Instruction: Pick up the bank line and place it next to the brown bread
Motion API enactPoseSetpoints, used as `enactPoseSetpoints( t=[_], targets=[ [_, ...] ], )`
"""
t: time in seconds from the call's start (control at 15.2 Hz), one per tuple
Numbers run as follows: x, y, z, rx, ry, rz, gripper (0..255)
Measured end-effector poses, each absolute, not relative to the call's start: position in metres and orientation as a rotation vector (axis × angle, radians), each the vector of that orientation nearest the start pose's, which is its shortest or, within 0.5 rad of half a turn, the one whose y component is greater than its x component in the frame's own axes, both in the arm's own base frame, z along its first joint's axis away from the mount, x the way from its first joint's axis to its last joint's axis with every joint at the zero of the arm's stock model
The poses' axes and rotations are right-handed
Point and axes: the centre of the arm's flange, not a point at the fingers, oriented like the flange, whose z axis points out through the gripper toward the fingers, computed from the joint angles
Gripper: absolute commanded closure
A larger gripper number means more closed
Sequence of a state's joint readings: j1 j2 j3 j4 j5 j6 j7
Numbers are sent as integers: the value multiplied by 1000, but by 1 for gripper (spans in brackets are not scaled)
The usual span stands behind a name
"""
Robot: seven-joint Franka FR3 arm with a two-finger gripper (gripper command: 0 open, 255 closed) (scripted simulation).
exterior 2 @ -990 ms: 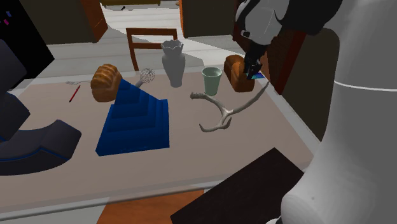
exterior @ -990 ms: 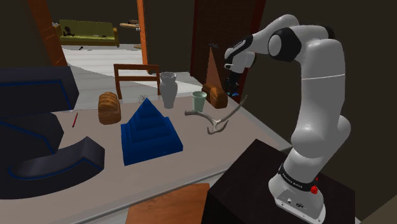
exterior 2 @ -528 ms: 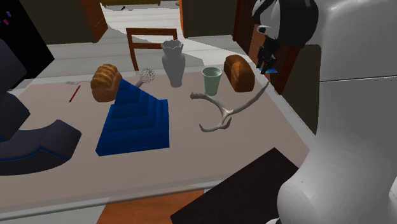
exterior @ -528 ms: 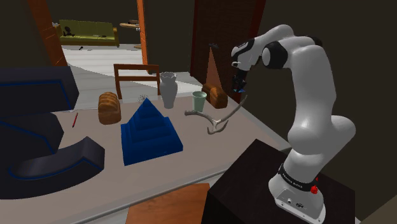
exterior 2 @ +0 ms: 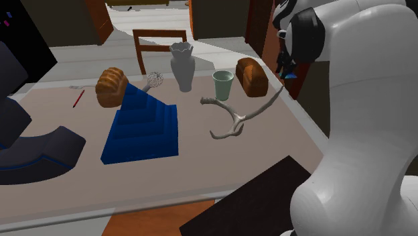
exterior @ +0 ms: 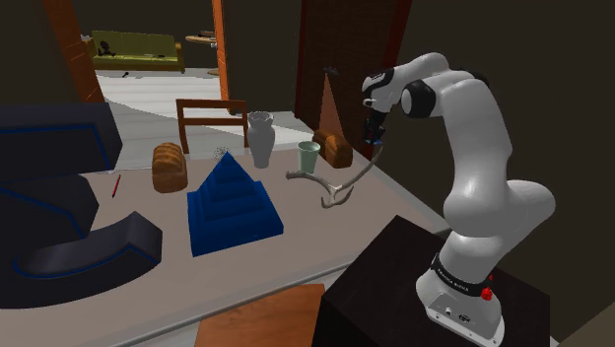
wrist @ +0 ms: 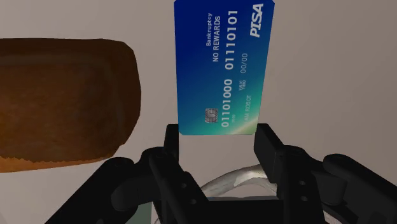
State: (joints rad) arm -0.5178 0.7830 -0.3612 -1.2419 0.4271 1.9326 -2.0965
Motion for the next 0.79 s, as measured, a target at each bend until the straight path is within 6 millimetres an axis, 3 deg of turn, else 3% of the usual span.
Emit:
enactPoseSetpoints(
  t=[0.79],
  targets=[
    [545,-506,250,-2584,-1673,-212,255]
  ],
)
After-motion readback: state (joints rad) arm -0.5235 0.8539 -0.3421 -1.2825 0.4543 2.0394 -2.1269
